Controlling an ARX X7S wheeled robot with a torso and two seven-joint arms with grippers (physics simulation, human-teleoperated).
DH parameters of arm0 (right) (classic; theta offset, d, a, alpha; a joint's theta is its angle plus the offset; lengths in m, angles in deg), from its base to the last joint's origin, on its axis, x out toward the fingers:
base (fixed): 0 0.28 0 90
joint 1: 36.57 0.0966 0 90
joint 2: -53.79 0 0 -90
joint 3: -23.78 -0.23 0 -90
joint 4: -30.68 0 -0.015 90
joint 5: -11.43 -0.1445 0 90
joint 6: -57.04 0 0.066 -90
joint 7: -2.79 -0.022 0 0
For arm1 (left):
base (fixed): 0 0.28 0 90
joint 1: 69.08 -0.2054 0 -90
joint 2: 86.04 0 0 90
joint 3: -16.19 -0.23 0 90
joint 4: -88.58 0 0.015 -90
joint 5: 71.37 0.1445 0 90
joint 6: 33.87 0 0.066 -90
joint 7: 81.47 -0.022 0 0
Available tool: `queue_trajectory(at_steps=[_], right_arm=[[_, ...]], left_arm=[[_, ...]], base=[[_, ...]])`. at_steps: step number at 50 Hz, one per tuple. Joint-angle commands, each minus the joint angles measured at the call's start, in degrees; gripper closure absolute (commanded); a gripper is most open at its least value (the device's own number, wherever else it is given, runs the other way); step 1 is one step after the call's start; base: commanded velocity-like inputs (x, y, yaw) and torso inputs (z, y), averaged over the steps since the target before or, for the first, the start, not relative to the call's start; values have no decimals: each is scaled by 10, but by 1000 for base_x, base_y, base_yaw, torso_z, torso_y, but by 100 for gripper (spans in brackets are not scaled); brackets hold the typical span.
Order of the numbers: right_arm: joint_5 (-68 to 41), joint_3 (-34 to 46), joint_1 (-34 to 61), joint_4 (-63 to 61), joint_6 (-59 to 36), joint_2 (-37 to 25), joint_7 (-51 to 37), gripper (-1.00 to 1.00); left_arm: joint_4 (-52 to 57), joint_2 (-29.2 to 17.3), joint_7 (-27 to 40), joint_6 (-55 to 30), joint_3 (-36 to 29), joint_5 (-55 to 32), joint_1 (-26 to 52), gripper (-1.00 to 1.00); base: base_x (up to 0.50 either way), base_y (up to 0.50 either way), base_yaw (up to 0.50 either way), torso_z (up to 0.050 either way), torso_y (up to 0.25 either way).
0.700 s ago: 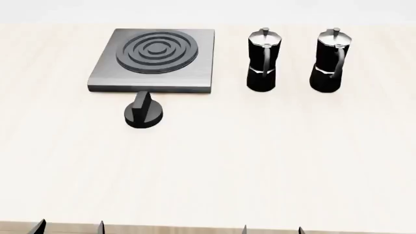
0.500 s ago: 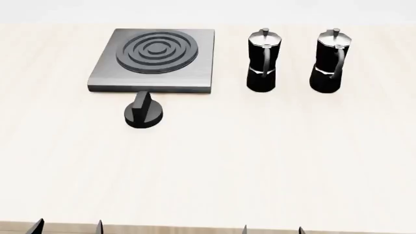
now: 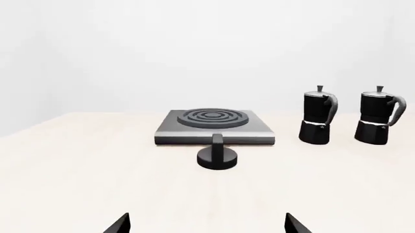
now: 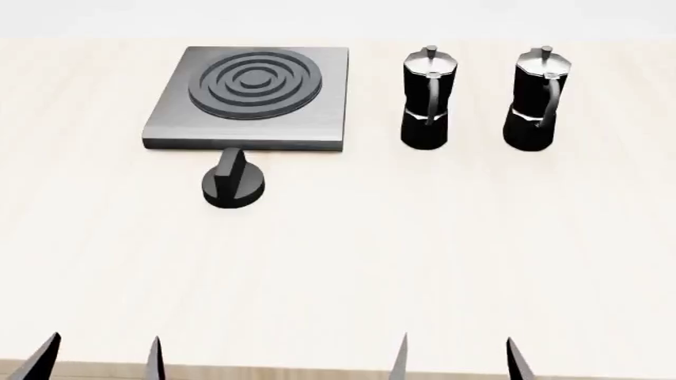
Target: Put both moka pots on the stove.
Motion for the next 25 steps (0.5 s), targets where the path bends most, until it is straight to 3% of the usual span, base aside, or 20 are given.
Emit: queue_trajectory(at_steps=[1,12,25], right_arm=[[-3,8,-32,-126,-30,-16,-19,-100],[-20,9,-56,-222,-43,-28,-30,-100],[-17,17,-55,-219,-35,-37,-40,-100]], left_arm=[[86,-13,14,2,-9,-7,-17,-100],[172,-26,30,-12,-15,-6,-38,-100],[202,-37,42,-23,-25,-6,-40,-100]], base=[[0,0,0,0,0],[0,0,0,0,0],[0,0,0,0,0]])
